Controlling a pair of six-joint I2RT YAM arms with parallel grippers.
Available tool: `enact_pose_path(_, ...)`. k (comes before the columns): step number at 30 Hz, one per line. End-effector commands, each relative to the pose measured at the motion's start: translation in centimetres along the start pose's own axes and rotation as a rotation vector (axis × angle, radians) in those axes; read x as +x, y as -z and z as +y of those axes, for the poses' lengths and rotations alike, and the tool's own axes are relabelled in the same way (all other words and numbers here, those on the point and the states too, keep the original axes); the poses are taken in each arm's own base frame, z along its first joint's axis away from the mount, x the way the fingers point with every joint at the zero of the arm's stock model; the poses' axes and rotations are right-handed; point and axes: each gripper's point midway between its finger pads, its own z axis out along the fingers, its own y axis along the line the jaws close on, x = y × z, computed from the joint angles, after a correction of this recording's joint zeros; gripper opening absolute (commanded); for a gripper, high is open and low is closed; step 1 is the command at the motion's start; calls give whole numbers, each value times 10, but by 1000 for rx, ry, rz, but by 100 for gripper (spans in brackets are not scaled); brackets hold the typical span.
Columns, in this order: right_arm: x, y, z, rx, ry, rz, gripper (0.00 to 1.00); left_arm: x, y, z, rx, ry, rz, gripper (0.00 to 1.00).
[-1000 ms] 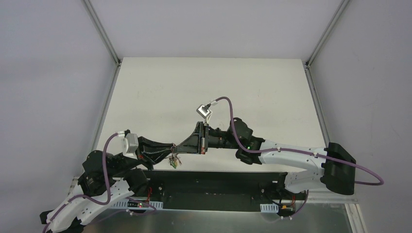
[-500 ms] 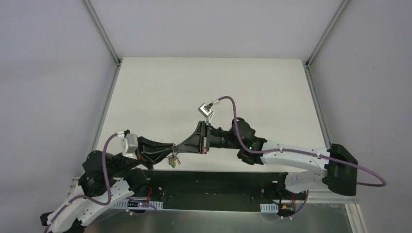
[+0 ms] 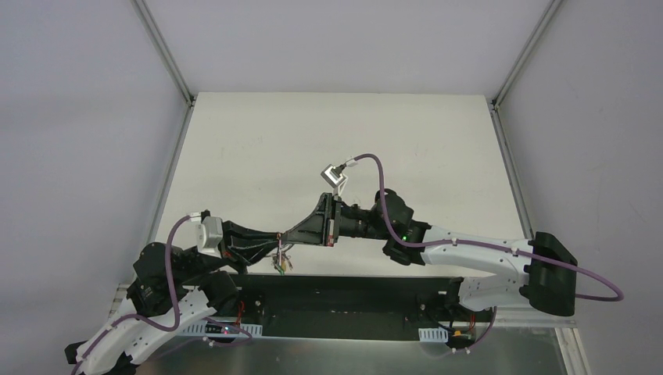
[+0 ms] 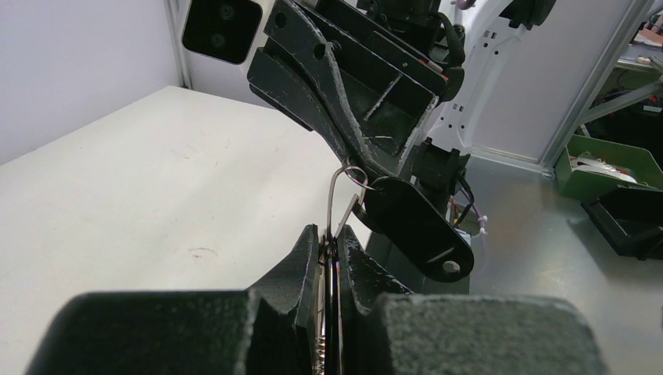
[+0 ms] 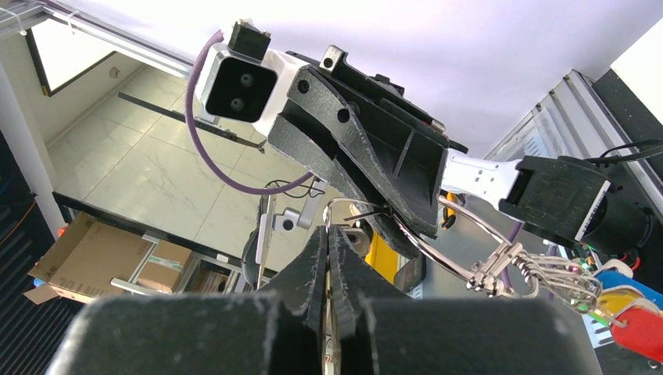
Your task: Put the keys on the keyring
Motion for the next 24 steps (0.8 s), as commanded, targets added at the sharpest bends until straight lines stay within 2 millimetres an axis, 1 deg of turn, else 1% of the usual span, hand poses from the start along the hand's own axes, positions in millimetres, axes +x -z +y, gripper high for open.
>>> enact_pose_path(1, -15, 4, 55, -164, 79, -52, 0, -10, -3, -6, 36, -10, -36, 0)
enact_pose_path(5, -14, 6, 56, -164, 83, -52, 0, -5, -5, -1, 11, 12, -11, 0)
enact_pose_path(6, -13, 7, 57, -163, 87, -50, 0, -4, -5, -1, 8, 16, -2, 2)
enact_pose_path(8, -11, 7, 58, -155, 99, -42, 0, -3, -6, 0, 3, 22, 8, 12)
enact_pose_path(9, -10, 7, 59, -151, 104, -37, 0, -2, -6, 0, 2, 24, 11, 15)
enact_pose_path(12, -6, 8, 64, -150, 124, -22, 0, 0, -6, 2, -7, 28, 18, 19)
enact_pose_path(14, -5, 9, 68, -151, 132, -21, 0, 0, -5, 3, -13, 29, 21, 21)
enact_pose_path(24, -2, 15, 72, -149, 156, -24, 0, 4, -7, 6, -29, 42, 38, 23)
